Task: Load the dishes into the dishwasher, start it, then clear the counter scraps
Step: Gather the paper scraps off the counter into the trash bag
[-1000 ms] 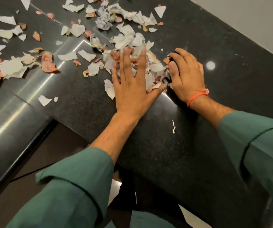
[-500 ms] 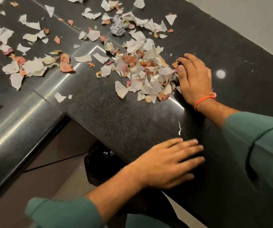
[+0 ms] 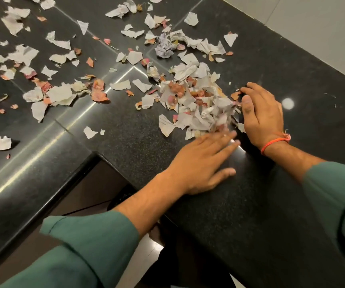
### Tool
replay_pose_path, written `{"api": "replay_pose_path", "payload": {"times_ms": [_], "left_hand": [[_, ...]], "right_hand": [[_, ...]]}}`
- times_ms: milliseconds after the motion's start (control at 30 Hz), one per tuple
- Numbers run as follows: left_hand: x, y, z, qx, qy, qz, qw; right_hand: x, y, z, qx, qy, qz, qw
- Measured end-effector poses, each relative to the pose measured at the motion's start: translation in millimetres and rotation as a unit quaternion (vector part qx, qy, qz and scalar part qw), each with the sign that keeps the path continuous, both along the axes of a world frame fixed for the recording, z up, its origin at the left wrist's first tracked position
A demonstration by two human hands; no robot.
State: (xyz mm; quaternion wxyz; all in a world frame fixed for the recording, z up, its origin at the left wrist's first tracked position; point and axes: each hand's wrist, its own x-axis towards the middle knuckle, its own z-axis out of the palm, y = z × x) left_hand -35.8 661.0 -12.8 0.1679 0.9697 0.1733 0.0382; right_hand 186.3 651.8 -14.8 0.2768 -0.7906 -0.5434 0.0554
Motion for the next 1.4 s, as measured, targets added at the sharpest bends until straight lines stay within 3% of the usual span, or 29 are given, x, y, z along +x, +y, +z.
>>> {"api": "replay_pose_path", "payload": {"times_ms": [167, 400, 467, 567, 633, 767, 933, 1033, 1167, 1300, 1400], "left_hand": [[10, -1, 3, 0.019, 0.009, 0.127, 0.992], [-19, -16, 13, 0.028, -0.095, 0.096, 0.990], [-35, -19, 13, 0.037, -0.090, 0.189, 0.977], [-51, -4, 10, 0.000, -0.030, 0.395, 0.918], [-53, 9, 7, -0.019, -0.010, 0.454, 0.891], [-36, 33, 2, -0.003, 0.039, 0.436, 0.899], [-18, 62, 2, -0.026, 0.030, 0.412, 0.910], [-22, 63, 4, -0.033, -0.038, 0.404, 0.913], [-26, 61, 5, -0.083, -0.154, 0.455, 0.873], [-12, 70, 4, -0.098, -0.090, 0.499, 0.857], [-4, 79, -1, -0.065, -0.053, 0.488, 0.869]], "right_hand": [[-2, 2, 1, -0.009, -0.011, 0.006, 1.000], [-3, 2, 2, -0.017, -0.031, 0.014, 0.999], [-4, 2, 3, -0.022, -0.035, 0.017, 0.999], [-5, 3, 5, -0.028, -0.036, 0.024, 0.999], [-6, 3, 6, -0.034, -0.039, 0.025, 0.998], [-7, 3, 8, -0.042, -0.043, 0.025, 0.998], [-5, 2, 9, -0.051, -0.052, 0.023, 0.997], [-5, 1, 11, -0.055, -0.054, 0.020, 0.997], [-7, -1, 12, -0.060, -0.053, 0.018, 0.997], [-9, -1, 13, -0.075, -0.064, 0.028, 0.995], [-11, -1, 10, -0.074, -0.064, 0.081, 0.992]]}}
